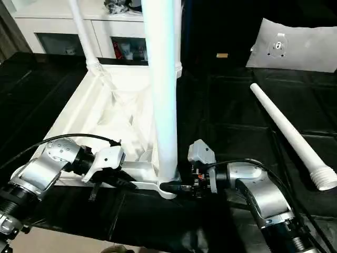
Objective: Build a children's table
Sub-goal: Rotate leg to tighten
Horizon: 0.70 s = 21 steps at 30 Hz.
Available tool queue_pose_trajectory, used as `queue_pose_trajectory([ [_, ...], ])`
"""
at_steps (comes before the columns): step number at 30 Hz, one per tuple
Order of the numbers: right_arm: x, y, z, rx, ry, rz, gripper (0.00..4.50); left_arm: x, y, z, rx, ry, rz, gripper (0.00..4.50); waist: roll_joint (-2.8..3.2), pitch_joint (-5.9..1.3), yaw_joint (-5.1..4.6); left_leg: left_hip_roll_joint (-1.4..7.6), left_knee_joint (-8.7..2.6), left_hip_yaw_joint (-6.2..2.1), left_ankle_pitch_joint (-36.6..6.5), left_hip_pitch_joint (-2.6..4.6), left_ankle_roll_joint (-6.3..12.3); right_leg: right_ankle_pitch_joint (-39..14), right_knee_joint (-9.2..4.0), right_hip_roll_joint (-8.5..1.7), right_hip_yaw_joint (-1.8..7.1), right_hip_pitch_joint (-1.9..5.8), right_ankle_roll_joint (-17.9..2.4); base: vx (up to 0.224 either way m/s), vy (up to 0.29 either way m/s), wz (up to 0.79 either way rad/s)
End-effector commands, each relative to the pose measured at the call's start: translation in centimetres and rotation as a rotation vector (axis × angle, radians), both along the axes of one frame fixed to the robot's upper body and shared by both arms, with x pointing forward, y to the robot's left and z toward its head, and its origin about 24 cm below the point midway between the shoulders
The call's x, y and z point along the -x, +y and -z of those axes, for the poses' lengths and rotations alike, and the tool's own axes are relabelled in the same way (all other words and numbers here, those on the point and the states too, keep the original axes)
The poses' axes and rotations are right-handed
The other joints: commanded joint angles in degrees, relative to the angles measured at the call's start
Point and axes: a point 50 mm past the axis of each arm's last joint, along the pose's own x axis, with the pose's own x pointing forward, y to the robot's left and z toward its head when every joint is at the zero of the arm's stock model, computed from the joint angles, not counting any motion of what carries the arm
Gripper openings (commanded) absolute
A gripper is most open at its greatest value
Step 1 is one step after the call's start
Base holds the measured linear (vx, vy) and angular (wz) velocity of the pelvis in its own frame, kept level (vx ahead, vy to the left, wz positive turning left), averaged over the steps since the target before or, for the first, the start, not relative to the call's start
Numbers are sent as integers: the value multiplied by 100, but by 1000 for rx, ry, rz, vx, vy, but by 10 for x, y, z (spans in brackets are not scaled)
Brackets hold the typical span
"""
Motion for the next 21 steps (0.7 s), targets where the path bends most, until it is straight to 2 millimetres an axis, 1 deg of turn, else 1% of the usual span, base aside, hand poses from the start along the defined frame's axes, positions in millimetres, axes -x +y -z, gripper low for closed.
queue_pose_trajectory([
  [1,-2,2,-3,-6,0,-10,265,6,-6,-1,-8,17,98,0,-87,-378,-12,160,-373,2,-529,37,343,-181,-304,-256,125,283,-1534,0,0,0],
  [5,1,5,-3,-43,31,-2,264,6,-5,-1,-1,23,84,0,-91,-374,-11,157,-376,3,-550,37,335,-185,-309,-251,124,287,-1538,0,0,0],
  [8,8,8,-1,-57,56,-2,263,7,-8,-3,29,33,59,0,-90,-372,-4,167,-382,-1,-583,39,301,-236,-307,-258,129,287,-1521,0,0,0],
  [9,11,9,1,-65,68,7,263,6,-11,-4,52,24,35,0,-100,-371,0,168,-383,3,-568,40,296,-212,-307,-256,134,287,-1511,0,0,0],
  [10,15,13,4,-74,76,32,263,6,-15,-5,74,18,2,0,-81,-373,6,176,-386,1,-574,39,295,-197,-308,-263,138,282,-1502,0,0,0],
  [11,16,14,6,-75,76,51,263,6,-17,-4,83,12,-19,0,-88,-374,11,170,-383,-3,-570,42,291,-201,-314,-259,135,279,-1495,0,0,0],
  [12,19,22,13,-76,64,149,263,2,-27,-3,113,-15,-132,0,-82,-362,7,180,-398,1,-607,45,250,-236,-325,-259,143,268,-1468,0,0,0],
  [13,19,23,14,-77,63,161,262,2,-28,-3,114,-16,-145,0,-76,-346,-5,173,-401,1,-675,37,211,-323,-332,-256,142,258,-1465,0,0,0],
  [14,18,26,17,-76,56,209,262,0,-31,-2,124,-26,-198,0,-99,-314,-23,150,-447,-8,-933,34,125,-845,-401,-256,131,267,-1353,0,0,0],
  [15,15,32,21,-73,44,301,262,-2,-40,-3,166,-40,-278,0,-98,-299,-58,150,-481,-14,-1115,43,2,-1339,-430,-263,135,262,-1216,0,0,0],
  [16,14,35,22,-75,42,342,261,-3,-44,-4,176,-45,-305,0,-116,-271,-97,135,-497,-13,-1327,55,-85,-1896,-501,-271,137,232,-1069,0,0,0],
  [17,13,37,23,-77,43,368,261,-3,-46,-4,181,-49,-321,0,-123,-275,-119,135,-503,-24,-1364,59,-125,-2074,-507,-277,141,234,-990,0,0,0],
  [18,10,42,25,-78,39,421,261,-4,-51,-4,187,-63,-351,0,-119,-283,-157,121,-526,-50,-1330,19,-161,-2194,-509,-274,136,266,-861,0,0,0],
  [19,8,46,26,-86,49,466,261,-4,-56,-4,195,-62,-384,0,-116,-273,-199,122,-529,-46,-1372,29,-162,-2208,-534,-263,144,223,-812,0,0,0],
  [20,6,52,26,-97,64,510,261,-5,-61,-4,199,-65,-426,0,-109,-274,-217,116,-524,-44,-1437,47,-163,-2263,-548,-258,146,209,-798,0,0,0],
  [21,4,56,27,-104,77,548,261,-6,-65,-5,209,-75,-464,0,-113,-274,-241,115,-523,-47,-1454,45,-159,-2279,-551,-258,148,210,-789,0,0,0],
])
